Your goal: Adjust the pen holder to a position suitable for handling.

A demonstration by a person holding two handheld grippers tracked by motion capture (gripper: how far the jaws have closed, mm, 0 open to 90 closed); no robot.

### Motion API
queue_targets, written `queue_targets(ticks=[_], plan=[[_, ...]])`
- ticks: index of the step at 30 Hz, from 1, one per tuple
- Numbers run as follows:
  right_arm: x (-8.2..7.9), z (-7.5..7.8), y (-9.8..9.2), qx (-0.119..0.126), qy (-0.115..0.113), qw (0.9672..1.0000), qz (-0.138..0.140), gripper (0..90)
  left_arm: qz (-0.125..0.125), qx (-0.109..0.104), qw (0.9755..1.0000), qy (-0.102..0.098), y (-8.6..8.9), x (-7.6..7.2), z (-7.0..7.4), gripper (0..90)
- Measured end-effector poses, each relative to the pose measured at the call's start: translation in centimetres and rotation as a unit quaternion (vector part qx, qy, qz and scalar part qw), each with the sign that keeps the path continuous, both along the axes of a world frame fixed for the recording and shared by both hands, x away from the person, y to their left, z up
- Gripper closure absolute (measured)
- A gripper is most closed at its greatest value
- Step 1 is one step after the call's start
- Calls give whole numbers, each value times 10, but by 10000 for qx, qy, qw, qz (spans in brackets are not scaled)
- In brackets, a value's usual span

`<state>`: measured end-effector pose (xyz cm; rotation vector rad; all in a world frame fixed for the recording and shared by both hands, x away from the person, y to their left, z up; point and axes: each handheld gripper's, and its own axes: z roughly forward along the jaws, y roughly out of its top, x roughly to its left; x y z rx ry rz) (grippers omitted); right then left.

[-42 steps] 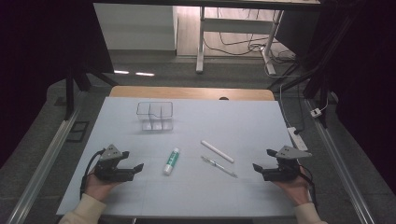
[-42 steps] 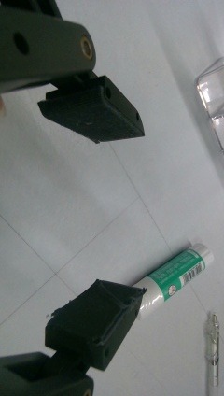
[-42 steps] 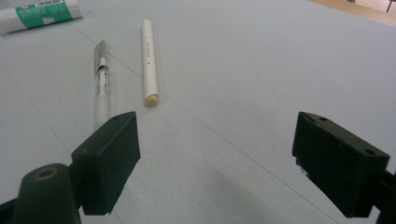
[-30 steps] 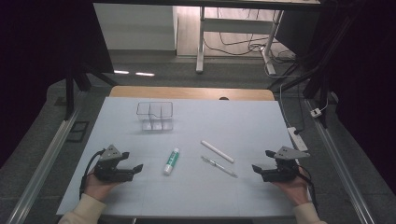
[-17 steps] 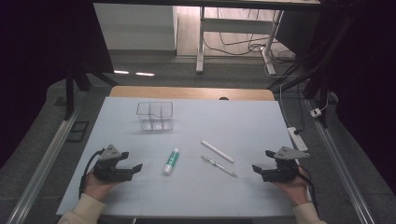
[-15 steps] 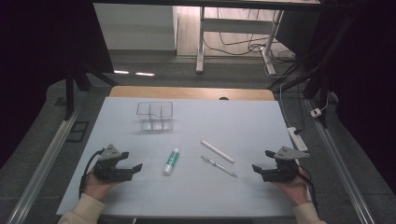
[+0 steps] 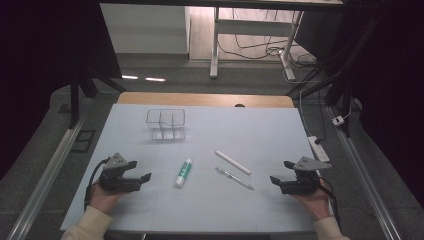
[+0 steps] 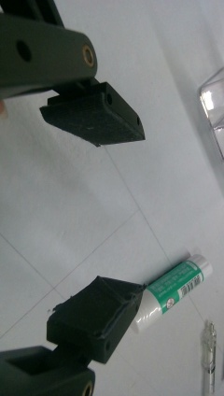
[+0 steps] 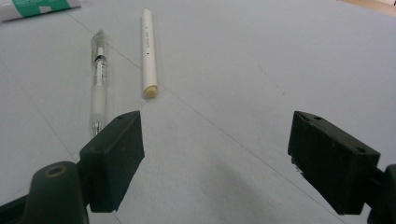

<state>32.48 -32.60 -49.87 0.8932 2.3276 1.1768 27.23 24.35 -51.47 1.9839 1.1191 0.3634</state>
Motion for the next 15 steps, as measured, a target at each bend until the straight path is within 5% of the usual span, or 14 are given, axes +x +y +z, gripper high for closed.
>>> queue_targets(ticks=[15], plan=[[2,-2,1,-49,40,10000,-10,185,331,-62,9994,-1,15,18,3,255]])
